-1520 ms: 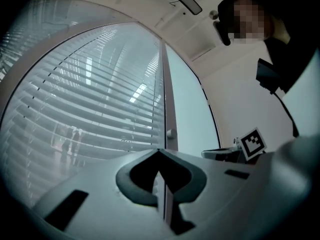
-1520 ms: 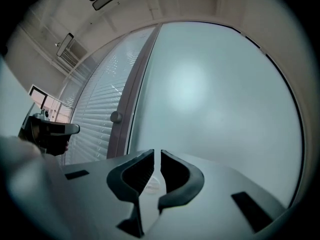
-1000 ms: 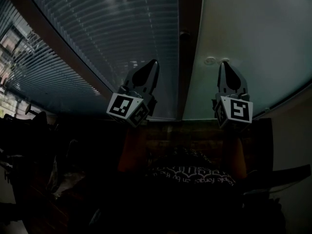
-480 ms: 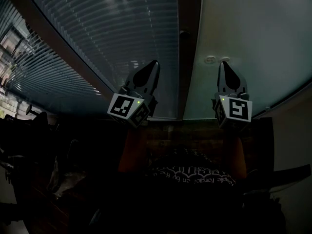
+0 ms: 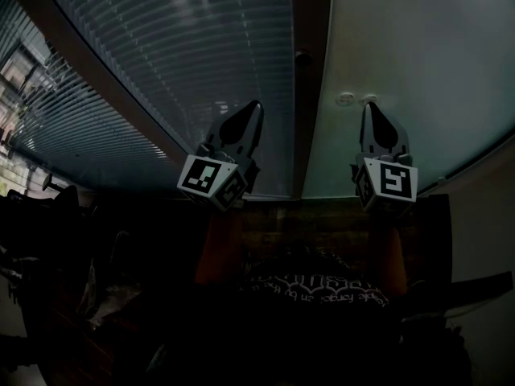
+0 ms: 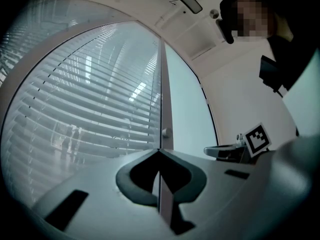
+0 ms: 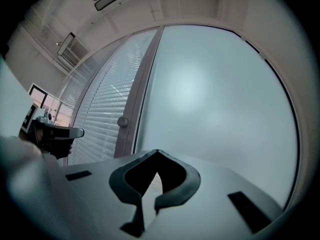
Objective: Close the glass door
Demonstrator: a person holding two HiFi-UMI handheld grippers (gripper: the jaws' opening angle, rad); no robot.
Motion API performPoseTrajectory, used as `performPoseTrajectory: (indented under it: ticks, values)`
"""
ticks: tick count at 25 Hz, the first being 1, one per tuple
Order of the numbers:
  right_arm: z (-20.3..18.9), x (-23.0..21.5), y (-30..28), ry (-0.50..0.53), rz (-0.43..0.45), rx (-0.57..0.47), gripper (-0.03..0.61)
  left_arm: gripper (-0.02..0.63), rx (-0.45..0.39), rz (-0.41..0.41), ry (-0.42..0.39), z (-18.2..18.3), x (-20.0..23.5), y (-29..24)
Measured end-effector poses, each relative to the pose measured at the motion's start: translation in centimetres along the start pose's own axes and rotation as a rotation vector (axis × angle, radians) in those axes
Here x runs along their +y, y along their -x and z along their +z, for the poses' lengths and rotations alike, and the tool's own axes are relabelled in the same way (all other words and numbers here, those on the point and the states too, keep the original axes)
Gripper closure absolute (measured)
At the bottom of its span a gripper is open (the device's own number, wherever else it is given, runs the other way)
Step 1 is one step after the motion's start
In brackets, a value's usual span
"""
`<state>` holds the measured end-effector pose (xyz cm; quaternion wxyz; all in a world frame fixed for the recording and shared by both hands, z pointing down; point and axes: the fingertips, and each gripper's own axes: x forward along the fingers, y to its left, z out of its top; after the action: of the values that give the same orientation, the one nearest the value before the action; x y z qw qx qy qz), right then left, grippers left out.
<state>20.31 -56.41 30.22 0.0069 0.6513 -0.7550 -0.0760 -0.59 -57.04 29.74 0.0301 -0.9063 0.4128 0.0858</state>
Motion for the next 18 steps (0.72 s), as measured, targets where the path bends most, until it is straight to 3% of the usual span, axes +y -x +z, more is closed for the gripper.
performPoseTrajectory:
  ticks: [18]
  values:
    - [-0.21, -0.10, 0.02, 0.000, 0.005, -0.004, 0.575, 0.612, 0.003, -0.016, -0.005, -0.38, -0.31, -0.26]
